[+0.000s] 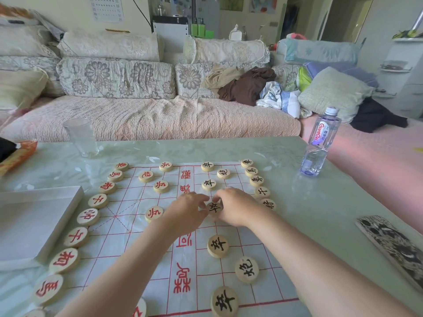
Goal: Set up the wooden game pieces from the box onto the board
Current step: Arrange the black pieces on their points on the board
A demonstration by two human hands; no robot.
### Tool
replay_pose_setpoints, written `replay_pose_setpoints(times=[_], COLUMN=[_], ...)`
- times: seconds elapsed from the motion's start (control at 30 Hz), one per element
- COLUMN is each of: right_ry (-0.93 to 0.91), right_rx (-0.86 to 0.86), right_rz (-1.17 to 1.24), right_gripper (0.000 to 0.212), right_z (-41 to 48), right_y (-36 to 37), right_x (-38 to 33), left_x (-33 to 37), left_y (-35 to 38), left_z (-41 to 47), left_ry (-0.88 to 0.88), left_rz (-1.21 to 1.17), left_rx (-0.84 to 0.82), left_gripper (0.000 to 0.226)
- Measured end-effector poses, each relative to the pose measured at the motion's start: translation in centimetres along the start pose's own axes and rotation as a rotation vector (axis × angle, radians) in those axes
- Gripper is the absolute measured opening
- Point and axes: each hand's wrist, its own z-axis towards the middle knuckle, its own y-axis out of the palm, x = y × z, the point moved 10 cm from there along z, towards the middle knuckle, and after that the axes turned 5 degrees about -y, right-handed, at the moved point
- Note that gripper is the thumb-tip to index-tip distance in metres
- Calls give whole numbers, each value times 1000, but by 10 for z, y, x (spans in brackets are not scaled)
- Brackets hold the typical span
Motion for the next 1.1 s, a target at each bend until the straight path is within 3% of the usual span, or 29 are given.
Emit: replay_pose_setpoints(times=[0.1, 0.27, 0.43, 0.87, 1.1], right_ry=[-57, -2, -51, -60, -90], right_rx=[-28, -27, -30, -65, -68], right_rz=[58, 106, 138, 216, 173], right_gripper=[46, 62, 33, 44, 36], right_z=[3, 1, -1, -1, 2], right_y=[4, 2, -2, 1, 4], right_x=[-1, 7, -3, 4, 0], left_x=[-4, -6, -4, -4, -7], left_y=[-2, 1, 1, 0, -1], left_z=[-2, 0, 1, -1, -2], left_ry=[4, -5, 24, 60, 46], left_rz=[16, 12, 2, 13, 21], left_rx=[13, 1, 34, 88, 102], left_gripper=[45, 51, 42, 45, 48])
